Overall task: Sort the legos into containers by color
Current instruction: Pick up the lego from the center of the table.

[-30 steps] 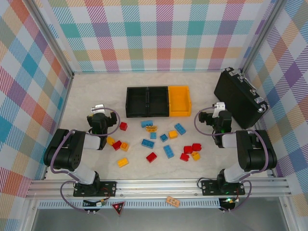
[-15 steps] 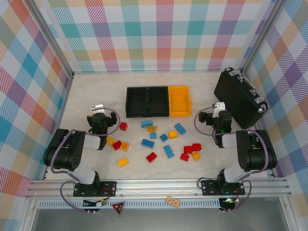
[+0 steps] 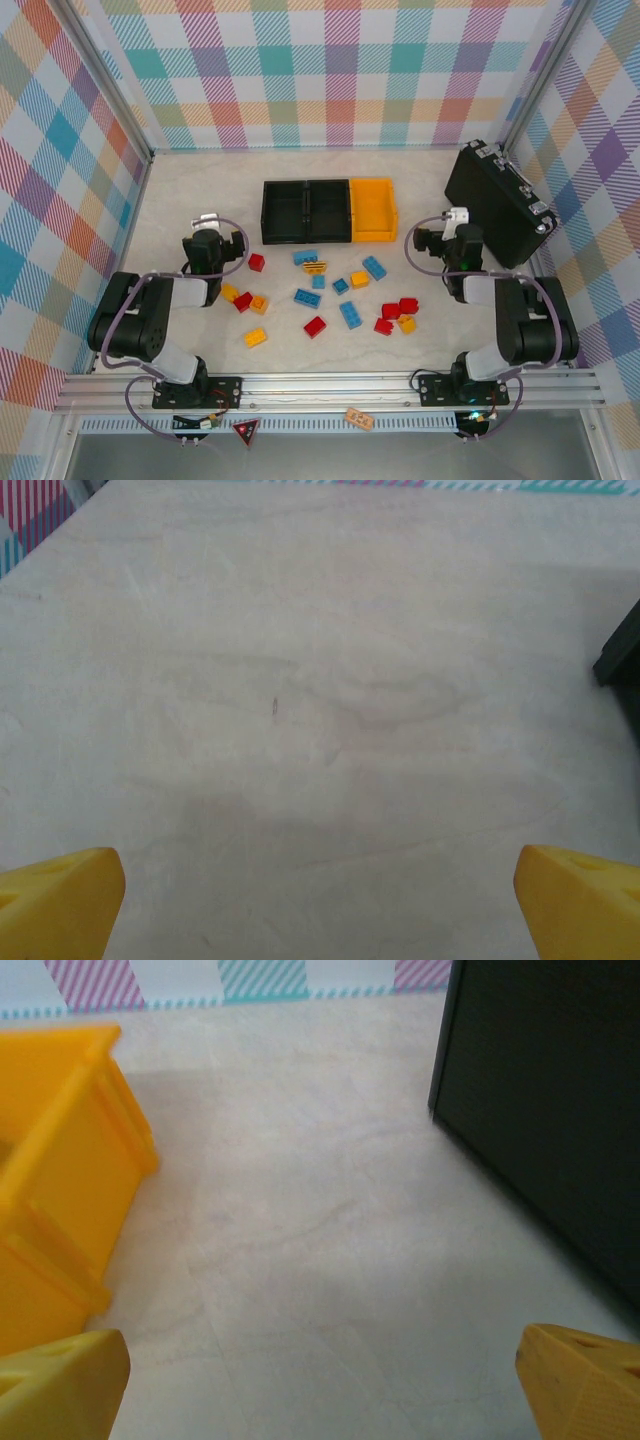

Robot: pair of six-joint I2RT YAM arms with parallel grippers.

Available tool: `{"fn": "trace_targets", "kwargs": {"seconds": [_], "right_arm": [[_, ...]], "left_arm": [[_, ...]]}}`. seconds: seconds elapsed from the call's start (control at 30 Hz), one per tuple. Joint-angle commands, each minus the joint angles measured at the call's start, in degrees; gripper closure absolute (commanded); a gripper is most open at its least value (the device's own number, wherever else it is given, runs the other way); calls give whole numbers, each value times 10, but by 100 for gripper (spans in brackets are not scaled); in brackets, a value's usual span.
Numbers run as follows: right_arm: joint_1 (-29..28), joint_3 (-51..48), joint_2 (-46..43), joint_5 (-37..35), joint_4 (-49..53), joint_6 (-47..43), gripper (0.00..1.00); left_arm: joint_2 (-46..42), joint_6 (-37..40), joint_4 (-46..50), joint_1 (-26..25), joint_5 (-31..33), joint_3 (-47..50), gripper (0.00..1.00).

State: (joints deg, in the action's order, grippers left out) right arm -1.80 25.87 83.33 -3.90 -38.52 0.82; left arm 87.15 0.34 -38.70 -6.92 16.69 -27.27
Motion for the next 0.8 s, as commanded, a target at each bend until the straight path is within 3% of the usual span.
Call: {"fn": "trace_targets", "kwargs": {"seconds": [0.0, 0.17, 0.27, 0.3, 0.37, 0.47, 0.6, 0.77], "right_arm": [[4, 35, -60, 4, 90, 7, 1], [5, 82, -144, 46, 189, 85, 1], [5, 148, -166, 29, 344, 267, 1], [9, 165, -164, 50, 377, 282, 1], [8, 188, -154, 142, 396, 261, 7], [7, 197, -153, 195, 424, 268, 16], [-5, 218, -156, 215, 510, 241, 28], [-45, 232, -137, 188, 593, 197, 36]], "left_arm": [[-51, 12, 105, 4, -18, -51, 0], [-125, -65, 177, 4, -41, -97, 0], [-130, -194, 313, 7, -90, -179, 0], [-121, -207, 360, 8, -122, -208, 0], [-95, -228, 423, 8, -199, -254, 0], [-83, -257, 426, 3, -290, -255, 5], [-111, -286, 426, -24, -310, -220, 12], [-152, -281, 480, -96, -279, -194, 18]]}}
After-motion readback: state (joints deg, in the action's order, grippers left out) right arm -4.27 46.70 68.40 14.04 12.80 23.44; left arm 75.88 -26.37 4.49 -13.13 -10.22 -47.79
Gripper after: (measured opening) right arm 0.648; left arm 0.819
